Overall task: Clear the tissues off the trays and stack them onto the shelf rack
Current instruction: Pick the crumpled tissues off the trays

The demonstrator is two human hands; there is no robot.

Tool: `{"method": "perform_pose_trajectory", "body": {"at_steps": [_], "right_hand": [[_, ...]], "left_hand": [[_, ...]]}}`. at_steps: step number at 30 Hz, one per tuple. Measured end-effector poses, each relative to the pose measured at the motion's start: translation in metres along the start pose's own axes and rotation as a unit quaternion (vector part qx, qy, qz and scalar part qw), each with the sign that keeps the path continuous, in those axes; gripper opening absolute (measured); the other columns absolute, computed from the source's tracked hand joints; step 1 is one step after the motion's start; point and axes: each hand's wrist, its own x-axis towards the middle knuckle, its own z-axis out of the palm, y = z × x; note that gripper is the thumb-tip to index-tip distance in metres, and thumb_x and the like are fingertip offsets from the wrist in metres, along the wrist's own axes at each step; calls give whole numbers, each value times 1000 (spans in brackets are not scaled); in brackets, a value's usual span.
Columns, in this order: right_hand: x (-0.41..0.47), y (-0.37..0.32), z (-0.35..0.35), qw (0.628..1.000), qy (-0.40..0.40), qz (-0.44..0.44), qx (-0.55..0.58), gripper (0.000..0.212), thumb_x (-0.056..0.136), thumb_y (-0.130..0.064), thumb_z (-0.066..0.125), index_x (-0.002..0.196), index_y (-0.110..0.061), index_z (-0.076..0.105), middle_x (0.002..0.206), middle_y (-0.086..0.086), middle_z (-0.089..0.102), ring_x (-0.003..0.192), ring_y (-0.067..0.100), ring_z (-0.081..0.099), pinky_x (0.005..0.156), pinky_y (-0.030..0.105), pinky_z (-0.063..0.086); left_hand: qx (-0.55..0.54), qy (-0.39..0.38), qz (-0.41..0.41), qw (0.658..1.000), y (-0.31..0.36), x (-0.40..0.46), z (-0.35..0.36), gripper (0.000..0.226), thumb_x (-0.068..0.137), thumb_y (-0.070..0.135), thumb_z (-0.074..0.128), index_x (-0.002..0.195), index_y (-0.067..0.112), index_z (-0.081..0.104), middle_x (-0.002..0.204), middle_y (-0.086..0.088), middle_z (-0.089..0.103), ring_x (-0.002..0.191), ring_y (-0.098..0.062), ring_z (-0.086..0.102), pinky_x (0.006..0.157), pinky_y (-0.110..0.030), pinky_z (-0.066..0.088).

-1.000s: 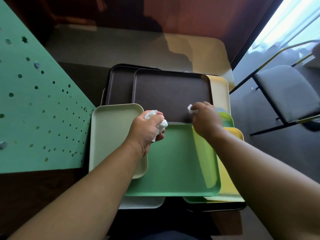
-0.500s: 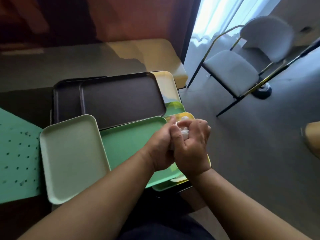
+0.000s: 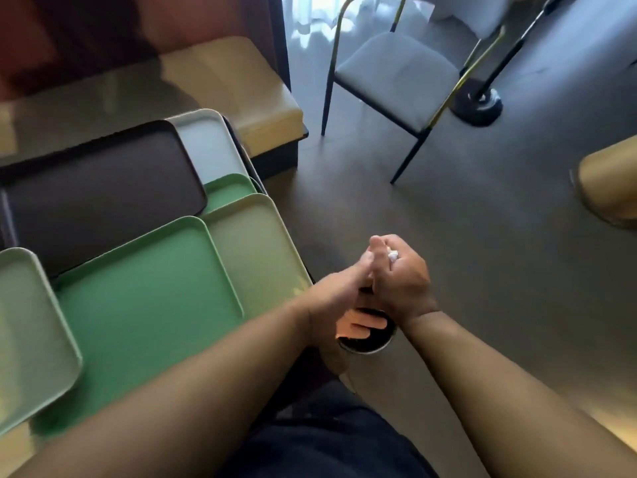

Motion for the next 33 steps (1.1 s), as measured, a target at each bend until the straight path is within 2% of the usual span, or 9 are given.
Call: {"method": "perform_pose_trajectory", "body": {"at_steps": [4,9,13,16,20,22,25,29,33], "right_hand": [[8,72,-18,980,-17,200,-6,37,101,-34,51,68,-19,57,69,-3,64,74,25,60,67,32,40],[4,117,-24,952,-38,304,20,34,93,-46,59,84,-14,66,81,5,73,81,28,68,76,37,52],[8,134,-27,943,-44,329,30,28,91,-43,59,89,-16,64,84,3,72,82,26,69,75,36,53],[14,145,-25,936,-61,345,34,30,91,-46,59,102,-18,65,100,2,73,94,25,68,84,37,53],[24,160,-22,910,-100,397,63,67,91,-56,55,148,-21,49,150,3,53,133,26,52,110,40,41],[26,168,-23,900,-96,420,72,84,87,-63,54,157,-20,37,162,2,39,145,26,41,118,43,33],[25,171,-26,901,-108,417,57,82,84,-64,56,154,-21,44,159,0,44,142,25,45,116,41,36],[28,161,-22,910,-121,392,62,65,79,-62,57,131,-25,67,133,-1,66,119,23,62,107,40,47],[33,135,-21,927,-125,349,65,51,87,-49,64,132,-25,67,129,-4,67,118,21,62,106,39,48]], "left_hand": [[19,83,18,996,-27,34,14,39,106,25,49,144,17,52,127,-9,68,103,-32,66,96,-42,47],[12,114,6,993,-23,66,22,49,102,-7,39,145,11,51,123,-11,62,90,-26,66,81,-33,48],[74,142,-3,987,-15,87,33,50,101,-8,39,146,11,50,118,-9,60,81,-19,62,68,-29,46],[139,147,-28,979,-19,99,39,47,102,-3,43,145,14,48,95,-1,60,72,-13,59,63,-26,47],[165,159,-65,971,-29,109,31,30,102,4,47,130,11,56,89,-3,59,77,-19,59,71,-34,53],[162,172,-68,969,-34,114,23,31,101,7,47,131,13,56,89,-5,61,75,-21,58,72,-37,50],[176,193,-58,963,-40,116,16,43,97,9,48,139,15,51,86,-4,60,65,-18,55,63,-31,43],[179,198,-44,963,-36,115,14,38,98,6,47,134,17,52,81,-4,57,62,-19,49,62,-32,37],[252,211,-14,944,-26,115,15,33,97,15,50,128,25,56,97,-1,65,86,-21,70,77,-38,57]]}}
